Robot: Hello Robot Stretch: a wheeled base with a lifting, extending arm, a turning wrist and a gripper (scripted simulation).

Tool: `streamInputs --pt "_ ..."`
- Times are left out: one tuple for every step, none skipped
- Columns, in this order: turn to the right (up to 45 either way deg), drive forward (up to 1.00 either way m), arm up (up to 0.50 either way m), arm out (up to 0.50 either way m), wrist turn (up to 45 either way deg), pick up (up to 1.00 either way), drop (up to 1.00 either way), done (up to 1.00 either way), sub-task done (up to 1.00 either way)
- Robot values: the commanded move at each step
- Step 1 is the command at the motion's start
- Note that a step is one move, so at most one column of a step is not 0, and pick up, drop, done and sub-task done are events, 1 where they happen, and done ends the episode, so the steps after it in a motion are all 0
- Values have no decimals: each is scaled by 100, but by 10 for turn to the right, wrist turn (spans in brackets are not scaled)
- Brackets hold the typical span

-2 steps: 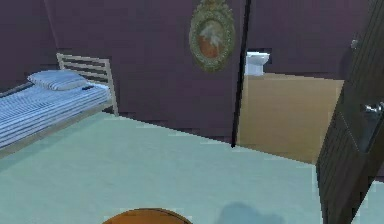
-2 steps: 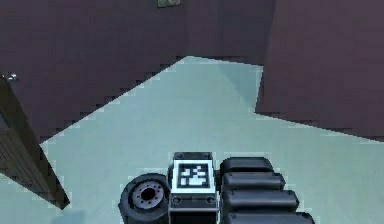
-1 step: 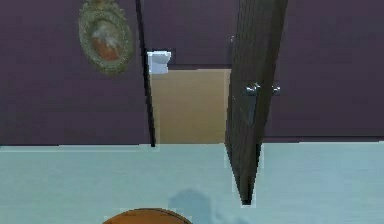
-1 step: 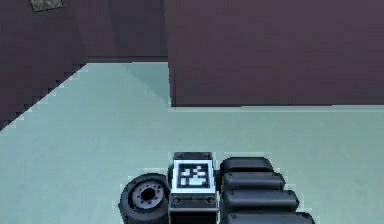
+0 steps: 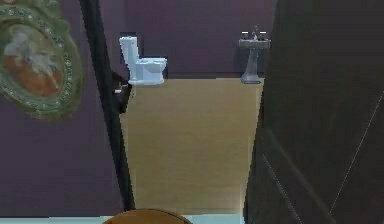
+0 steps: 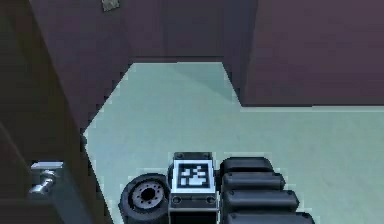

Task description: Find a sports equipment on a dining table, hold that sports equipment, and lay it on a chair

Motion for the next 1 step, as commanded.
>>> streamInputs --pt "0 45 0 0 0 0 0 0 0"
